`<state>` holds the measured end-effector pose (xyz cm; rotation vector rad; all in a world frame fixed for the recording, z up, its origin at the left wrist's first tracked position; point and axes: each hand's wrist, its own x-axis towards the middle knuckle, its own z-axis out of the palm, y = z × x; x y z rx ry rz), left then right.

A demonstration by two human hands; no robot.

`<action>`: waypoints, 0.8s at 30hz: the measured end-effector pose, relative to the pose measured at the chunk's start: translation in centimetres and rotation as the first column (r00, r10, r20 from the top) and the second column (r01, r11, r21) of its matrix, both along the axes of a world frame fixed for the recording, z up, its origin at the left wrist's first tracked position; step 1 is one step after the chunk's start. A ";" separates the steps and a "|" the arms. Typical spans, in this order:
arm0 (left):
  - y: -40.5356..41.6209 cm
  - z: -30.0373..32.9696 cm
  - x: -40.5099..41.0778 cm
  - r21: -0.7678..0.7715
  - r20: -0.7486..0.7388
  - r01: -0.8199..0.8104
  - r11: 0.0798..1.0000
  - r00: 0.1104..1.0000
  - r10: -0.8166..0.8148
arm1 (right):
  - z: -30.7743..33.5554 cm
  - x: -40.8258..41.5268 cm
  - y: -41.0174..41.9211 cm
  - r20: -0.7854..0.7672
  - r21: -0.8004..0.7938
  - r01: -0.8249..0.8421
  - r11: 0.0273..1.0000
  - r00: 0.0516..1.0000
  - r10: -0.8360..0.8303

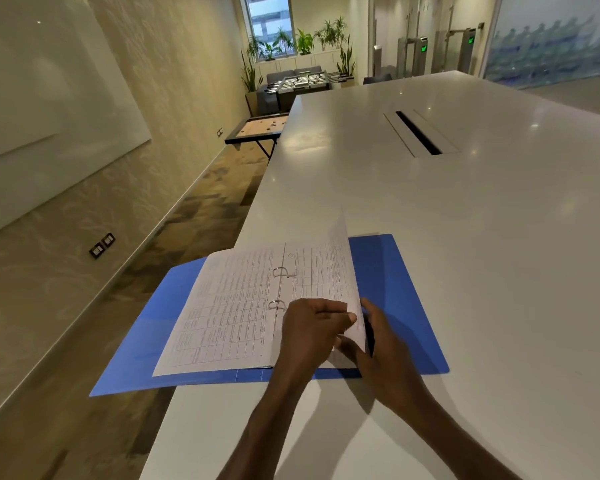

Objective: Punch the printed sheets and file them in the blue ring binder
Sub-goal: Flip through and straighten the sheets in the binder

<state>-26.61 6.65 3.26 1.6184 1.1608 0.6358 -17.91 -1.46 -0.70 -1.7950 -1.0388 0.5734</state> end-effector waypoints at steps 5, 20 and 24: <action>0.5 -0.4 -0.1 -0.014 0.044 -0.040 0.999 0.998 0.041 | 0.2 0.2 -0.1 0.008 0.003 0.001 1.000 1.000 -0.001; 2.0 1.6 -2.4 -0.098 0.227 -0.124 0.987 0.963 0.144 | 0.7 0.7 -0.6 -0.387 0.148 0.042 0.988 0.922 0.019; 3.8 4.4 -5.6 0.011 0.247 -0.285 0.958 0.930 0.274 | 0.4 0.6 -0.6 -0.423 0.168 0.038 0.985 0.905 0.037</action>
